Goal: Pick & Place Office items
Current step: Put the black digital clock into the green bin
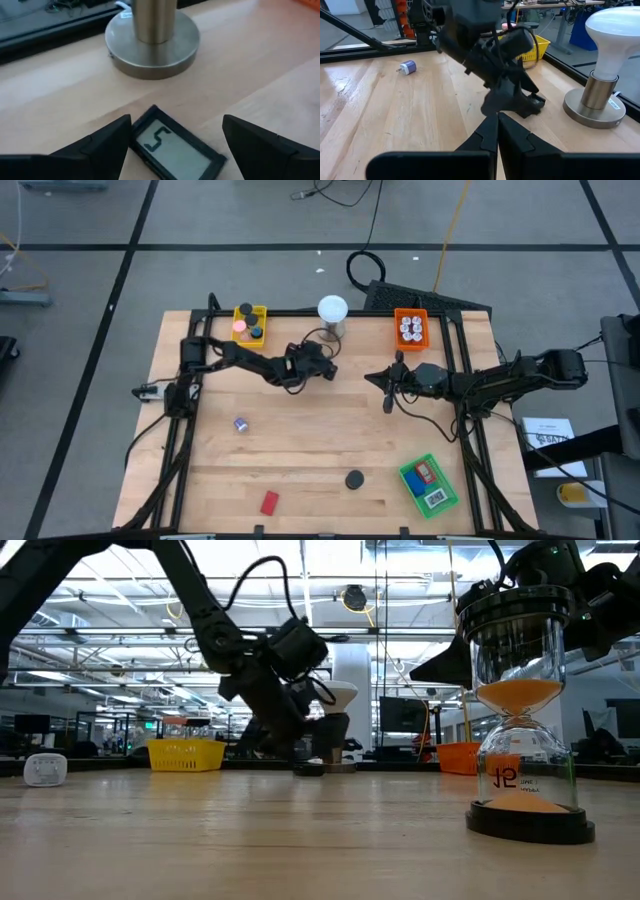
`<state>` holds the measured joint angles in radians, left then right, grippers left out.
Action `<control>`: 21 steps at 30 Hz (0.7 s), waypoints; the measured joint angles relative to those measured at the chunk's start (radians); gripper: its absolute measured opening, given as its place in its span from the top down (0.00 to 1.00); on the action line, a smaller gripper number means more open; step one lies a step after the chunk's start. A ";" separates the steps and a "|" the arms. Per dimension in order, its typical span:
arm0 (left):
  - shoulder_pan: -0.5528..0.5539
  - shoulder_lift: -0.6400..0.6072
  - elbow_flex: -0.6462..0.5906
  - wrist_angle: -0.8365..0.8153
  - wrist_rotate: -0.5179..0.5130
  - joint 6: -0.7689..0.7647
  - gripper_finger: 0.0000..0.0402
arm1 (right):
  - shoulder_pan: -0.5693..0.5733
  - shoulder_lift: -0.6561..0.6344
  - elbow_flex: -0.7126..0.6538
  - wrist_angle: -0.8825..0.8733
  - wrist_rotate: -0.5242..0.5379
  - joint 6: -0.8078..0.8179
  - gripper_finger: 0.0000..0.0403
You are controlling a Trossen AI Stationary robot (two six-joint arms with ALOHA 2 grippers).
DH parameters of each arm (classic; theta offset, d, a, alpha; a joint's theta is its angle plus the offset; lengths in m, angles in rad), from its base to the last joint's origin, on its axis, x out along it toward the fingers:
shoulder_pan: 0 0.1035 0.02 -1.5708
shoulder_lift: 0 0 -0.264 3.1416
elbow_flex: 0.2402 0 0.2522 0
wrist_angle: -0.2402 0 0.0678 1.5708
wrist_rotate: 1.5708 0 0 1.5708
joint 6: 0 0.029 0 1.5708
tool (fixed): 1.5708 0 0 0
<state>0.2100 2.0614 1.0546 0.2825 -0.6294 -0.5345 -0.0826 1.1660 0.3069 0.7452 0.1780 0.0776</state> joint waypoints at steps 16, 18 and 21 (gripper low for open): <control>-0.036 0.025 0.070 -0.262 -0.057 -0.030 0.32 | 0.000 0.000 0.000 -0.002 -0.001 0.000 1.00; -0.038 0.023 0.070 -0.262 -0.056 0.004 0.39 | 0.000 0.000 0.000 -0.002 -0.001 0.000 1.00; -0.034 -0.004 0.069 -0.294 -0.050 0.103 0.49 | 0.000 0.000 0.000 -0.002 -0.006 0.000 1.00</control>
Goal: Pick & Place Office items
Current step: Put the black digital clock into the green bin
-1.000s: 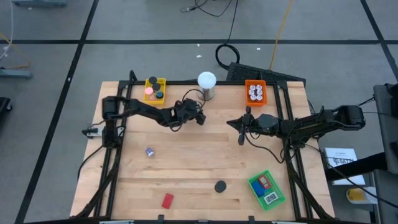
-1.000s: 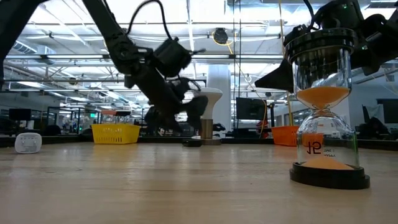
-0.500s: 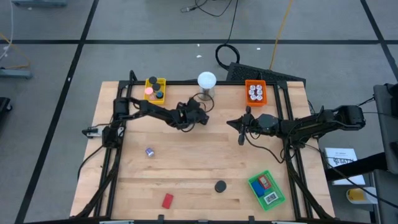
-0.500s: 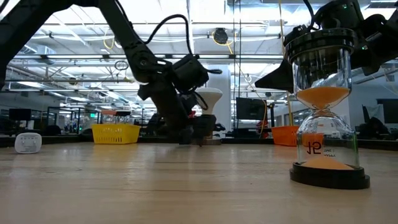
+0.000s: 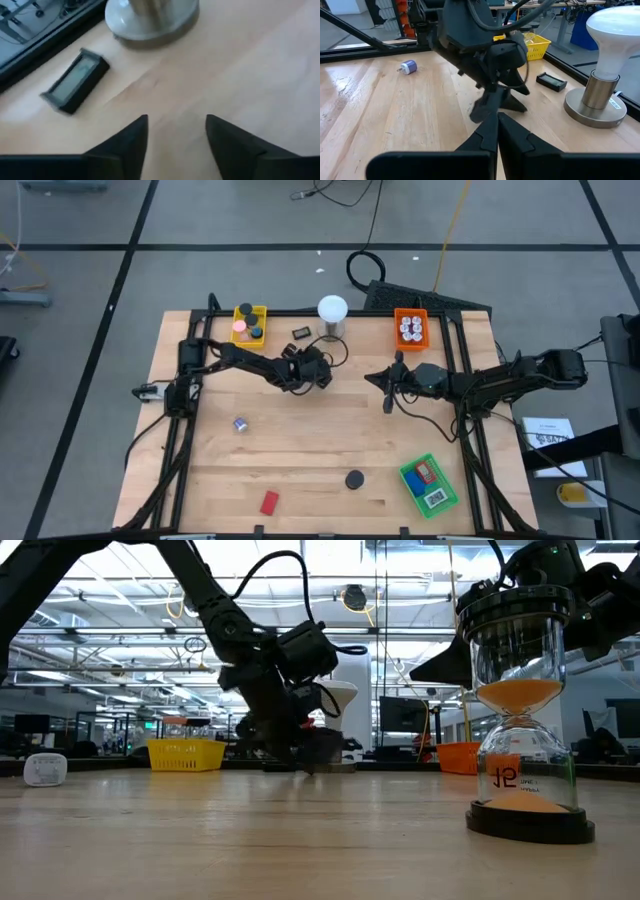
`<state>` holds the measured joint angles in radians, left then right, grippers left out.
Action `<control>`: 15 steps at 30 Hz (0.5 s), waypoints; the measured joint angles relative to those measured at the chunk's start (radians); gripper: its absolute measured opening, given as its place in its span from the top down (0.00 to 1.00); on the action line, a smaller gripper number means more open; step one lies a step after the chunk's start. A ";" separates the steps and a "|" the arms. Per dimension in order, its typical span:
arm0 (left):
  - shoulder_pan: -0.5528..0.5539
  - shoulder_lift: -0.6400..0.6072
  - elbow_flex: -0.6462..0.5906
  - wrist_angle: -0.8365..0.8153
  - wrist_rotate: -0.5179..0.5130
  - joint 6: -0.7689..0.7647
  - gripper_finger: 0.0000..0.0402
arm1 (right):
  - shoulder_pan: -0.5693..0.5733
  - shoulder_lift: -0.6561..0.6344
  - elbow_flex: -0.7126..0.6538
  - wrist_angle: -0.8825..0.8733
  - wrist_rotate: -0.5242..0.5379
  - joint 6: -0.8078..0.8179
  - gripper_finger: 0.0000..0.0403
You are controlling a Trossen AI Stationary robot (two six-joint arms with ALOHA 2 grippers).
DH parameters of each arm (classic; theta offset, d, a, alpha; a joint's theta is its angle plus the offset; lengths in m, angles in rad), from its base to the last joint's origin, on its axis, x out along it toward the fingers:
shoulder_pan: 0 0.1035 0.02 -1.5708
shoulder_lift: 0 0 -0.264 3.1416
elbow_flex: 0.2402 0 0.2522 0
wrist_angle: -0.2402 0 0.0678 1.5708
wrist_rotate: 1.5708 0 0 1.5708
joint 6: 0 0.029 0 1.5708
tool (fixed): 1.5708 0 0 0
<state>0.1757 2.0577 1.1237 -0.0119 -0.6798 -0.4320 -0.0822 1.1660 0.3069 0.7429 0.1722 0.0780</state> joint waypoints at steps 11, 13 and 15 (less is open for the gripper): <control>0.252 -0.171 -0.001 -0.193 0.372 0.287 0.67 | 0.002 0.000 0.000 0.001 -0.020 0.006 1.00; 0.310 -0.172 -0.001 -0.192 0.458 0.312 0.63 | 0.002 0.000 0.000 0.001 -0.020 0.007 1.00; 0.351 -0.172 -0.001 -0.194 0.505 0.335 0.56 | 0.002 0.000 0.000 0.001 -0.020 0.007 1.00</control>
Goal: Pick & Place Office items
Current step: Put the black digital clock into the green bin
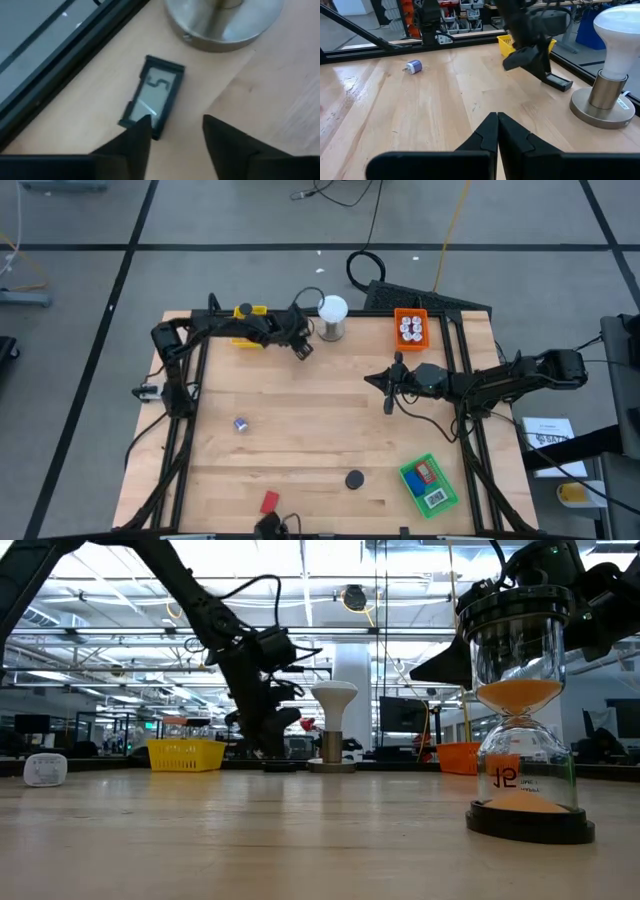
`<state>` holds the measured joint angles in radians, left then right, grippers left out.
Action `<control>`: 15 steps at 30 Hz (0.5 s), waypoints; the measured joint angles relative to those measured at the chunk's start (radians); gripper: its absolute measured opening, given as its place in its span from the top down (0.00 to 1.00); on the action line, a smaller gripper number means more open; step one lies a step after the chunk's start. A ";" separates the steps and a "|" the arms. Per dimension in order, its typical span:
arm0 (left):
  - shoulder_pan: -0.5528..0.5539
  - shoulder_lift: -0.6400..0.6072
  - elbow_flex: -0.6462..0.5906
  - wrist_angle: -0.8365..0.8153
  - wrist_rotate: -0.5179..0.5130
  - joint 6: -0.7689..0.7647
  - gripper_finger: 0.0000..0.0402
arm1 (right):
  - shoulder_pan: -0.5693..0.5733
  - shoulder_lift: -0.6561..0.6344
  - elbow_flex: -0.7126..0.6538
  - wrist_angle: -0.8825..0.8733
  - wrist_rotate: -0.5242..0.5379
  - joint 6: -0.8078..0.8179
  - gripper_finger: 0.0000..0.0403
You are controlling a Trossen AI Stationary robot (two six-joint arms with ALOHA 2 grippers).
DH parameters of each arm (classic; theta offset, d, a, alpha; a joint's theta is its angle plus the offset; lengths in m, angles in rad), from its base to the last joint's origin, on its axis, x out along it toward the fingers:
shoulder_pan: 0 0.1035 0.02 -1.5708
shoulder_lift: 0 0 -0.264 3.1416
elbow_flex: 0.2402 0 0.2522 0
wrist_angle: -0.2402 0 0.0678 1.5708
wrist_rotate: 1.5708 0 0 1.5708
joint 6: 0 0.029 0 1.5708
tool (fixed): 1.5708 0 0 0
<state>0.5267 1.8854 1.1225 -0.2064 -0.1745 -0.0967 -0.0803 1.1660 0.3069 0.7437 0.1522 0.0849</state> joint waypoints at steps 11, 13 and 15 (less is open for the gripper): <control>0.116 0.006 0.000 0.050 0.140 0.199 0.20 | 0.000 0.000 0.000 -0.002 0.000 -0.009 1.00; 0.124 0.006 0.000 0.031 0.145 0.212 0.21 | 0.000 0.000 0.000 -0.003 0.000 -0.010 1.00; 0.128 0.006 0.000 0.012 0.150 0.226 0.23 | 0.000 0.000 0.000 -0.003 0.000 -0.010 1.00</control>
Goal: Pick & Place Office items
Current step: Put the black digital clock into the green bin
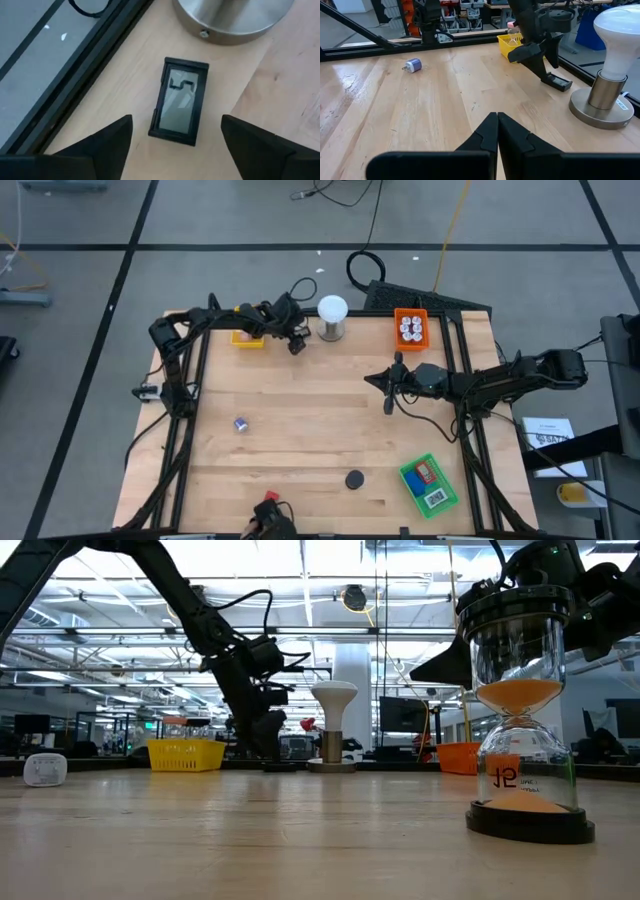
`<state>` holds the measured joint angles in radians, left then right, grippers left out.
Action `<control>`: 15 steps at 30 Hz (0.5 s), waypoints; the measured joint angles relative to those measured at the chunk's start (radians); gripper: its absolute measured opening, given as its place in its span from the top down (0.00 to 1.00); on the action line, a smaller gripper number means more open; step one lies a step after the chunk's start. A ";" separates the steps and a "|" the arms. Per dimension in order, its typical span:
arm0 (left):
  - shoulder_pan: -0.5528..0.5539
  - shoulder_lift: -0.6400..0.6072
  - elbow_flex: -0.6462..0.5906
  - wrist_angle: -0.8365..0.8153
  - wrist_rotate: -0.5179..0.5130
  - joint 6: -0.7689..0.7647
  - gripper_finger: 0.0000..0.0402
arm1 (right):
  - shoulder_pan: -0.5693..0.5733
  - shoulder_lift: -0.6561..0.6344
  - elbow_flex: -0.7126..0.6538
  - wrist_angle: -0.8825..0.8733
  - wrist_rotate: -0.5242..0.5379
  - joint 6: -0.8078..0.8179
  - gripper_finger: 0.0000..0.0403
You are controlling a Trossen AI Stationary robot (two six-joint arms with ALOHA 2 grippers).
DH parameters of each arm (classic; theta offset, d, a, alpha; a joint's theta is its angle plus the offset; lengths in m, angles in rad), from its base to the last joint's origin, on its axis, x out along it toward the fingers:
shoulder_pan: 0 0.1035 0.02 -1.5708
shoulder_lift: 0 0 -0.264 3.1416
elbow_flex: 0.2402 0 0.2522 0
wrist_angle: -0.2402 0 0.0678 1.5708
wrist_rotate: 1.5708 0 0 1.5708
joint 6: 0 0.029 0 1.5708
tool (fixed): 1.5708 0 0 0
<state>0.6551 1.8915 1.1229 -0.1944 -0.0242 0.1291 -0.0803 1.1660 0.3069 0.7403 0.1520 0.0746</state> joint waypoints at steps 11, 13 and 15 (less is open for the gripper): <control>0.005 0.063 0.002 0.048 0.030 0.070 0.39 | 0.003 0.000 0.000 0.003 0.000 0.003 1.00; 0.003 0.063 0.002 0.047 0.027 0.072 0.43 | 0.003 0.000 0.000 0.004 0.000 -0.001 1.00; 0.003 0.061 0.002 0.041 0.027 0.080 0.48 | 0.003 0.000 0.000 0.004 0.000 -0.003 1.00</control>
<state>0.6579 1.9522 1.1248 -0.1533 0.0026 0.2093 -0.0769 1.1660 0.3069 0.7444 0.1524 0.0716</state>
